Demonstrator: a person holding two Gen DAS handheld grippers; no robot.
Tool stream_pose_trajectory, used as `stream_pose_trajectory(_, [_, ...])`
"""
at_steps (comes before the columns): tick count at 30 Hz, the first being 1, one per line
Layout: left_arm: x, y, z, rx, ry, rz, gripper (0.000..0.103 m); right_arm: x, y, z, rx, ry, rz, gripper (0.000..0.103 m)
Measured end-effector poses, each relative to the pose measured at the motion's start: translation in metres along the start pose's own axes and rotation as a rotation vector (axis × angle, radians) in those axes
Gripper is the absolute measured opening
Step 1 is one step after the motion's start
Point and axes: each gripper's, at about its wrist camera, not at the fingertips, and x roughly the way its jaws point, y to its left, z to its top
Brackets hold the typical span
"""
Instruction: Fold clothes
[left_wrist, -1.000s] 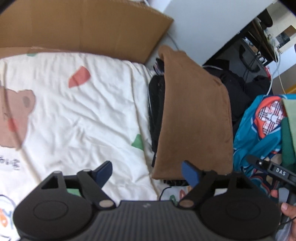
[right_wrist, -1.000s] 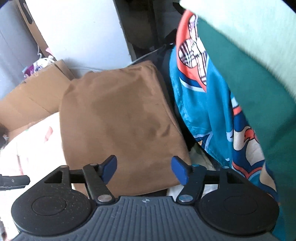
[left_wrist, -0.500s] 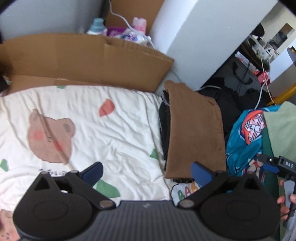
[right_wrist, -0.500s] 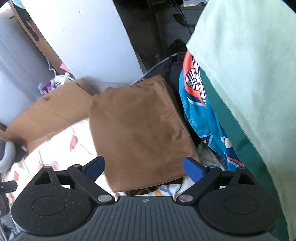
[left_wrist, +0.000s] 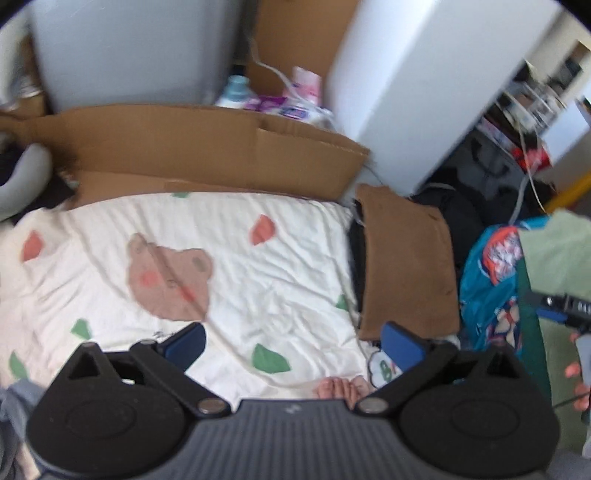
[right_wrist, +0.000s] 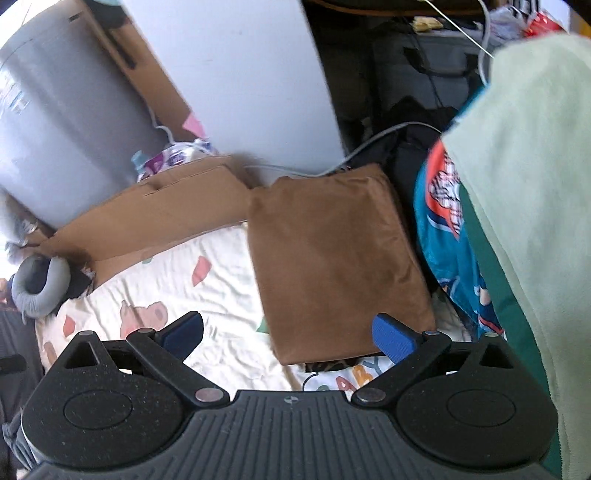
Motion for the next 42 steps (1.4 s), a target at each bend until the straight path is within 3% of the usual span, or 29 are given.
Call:
stream_pose_trajectory(8, [-0.061,0.046,-0.005,-0.056,-0.043,0.093,0.103,-0.023,0.037,0.009,-0.046,0.017,0.007,0.101])
stream_pose_trajectory(25, [-0.167,0.098,-0.050,-0.118,-0.152,0.165,0.103,-0.063,0.102,0.008,-0.089,0.023,0.075,0.101])
stream_pose_trajectory(30, [-0.184,0.103,-0.068,-0.140,-0.179,0.178,0.102,-0.071,0.122,0.002,-0.122,0.021,0.100,0.101])
stream_pose_trajectory(35, [-0.205,0.097,-0.092,-0.130,-0.283,0.190,0.102,-0.082,0.142,-0.005,-0.148,0.010,0.153,0.101])
stream_pose_trajectory(42, [-0.221,0.091,-0.119,-0.173,-0.344,0.214,0.103,-0.093,0.169,-0.018,-0.207,0.012,0.165,0.101])
